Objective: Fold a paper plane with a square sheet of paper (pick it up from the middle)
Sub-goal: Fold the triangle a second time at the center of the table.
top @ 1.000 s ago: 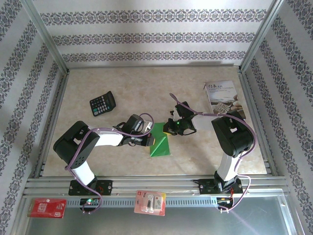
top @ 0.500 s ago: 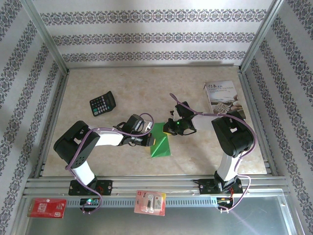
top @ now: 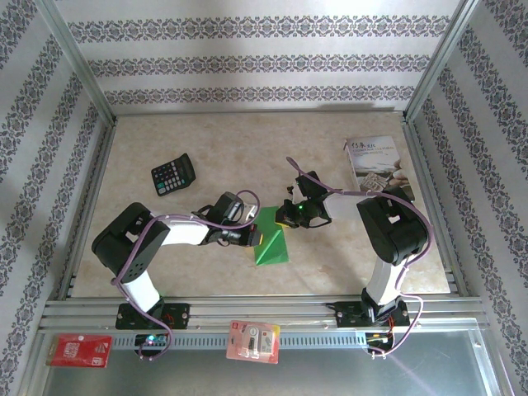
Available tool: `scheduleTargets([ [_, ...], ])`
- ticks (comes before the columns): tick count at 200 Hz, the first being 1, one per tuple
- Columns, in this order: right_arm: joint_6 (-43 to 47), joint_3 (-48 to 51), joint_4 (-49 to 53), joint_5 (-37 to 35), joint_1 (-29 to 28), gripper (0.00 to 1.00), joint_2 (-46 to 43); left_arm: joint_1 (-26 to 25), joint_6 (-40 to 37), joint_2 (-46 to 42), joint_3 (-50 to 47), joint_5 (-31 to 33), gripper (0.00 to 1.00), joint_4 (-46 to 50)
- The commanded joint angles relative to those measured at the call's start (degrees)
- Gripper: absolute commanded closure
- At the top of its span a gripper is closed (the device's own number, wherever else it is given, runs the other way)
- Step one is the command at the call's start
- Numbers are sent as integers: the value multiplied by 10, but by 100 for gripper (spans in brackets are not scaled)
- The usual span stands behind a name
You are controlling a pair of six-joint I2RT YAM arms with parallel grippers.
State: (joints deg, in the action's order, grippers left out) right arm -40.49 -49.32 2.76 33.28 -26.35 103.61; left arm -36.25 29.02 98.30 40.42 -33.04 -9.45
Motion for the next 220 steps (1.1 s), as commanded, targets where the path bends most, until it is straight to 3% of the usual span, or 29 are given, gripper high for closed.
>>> scheduleTargets([
  [1, 6, 14, 17, -24, 3, 89, 6, 4, -2, 21, 9, 5, 98, 26],
  [66, 8, 12, 18, -24, 7, 88, 2, 5, -6, 4, -8, 32, 100, 41],
  [117, 14, -4, 28, -15, 15, 81, -15, 6, -15, 21, -11, 36, 100, 52],
  [176, 23, -13, 57, -2, 32, 76, -83, 6, -26, 27, -8, 50, 100, 82],
  [195, 9, 13, 52, 1, 32, 77, -122, 6, -23, 30, -9, 53, 100, 85],
  [220, -31, 71, 23, -6, 5, 86, -178, 6, -18, 31, -14, 60, 100, 84],
])
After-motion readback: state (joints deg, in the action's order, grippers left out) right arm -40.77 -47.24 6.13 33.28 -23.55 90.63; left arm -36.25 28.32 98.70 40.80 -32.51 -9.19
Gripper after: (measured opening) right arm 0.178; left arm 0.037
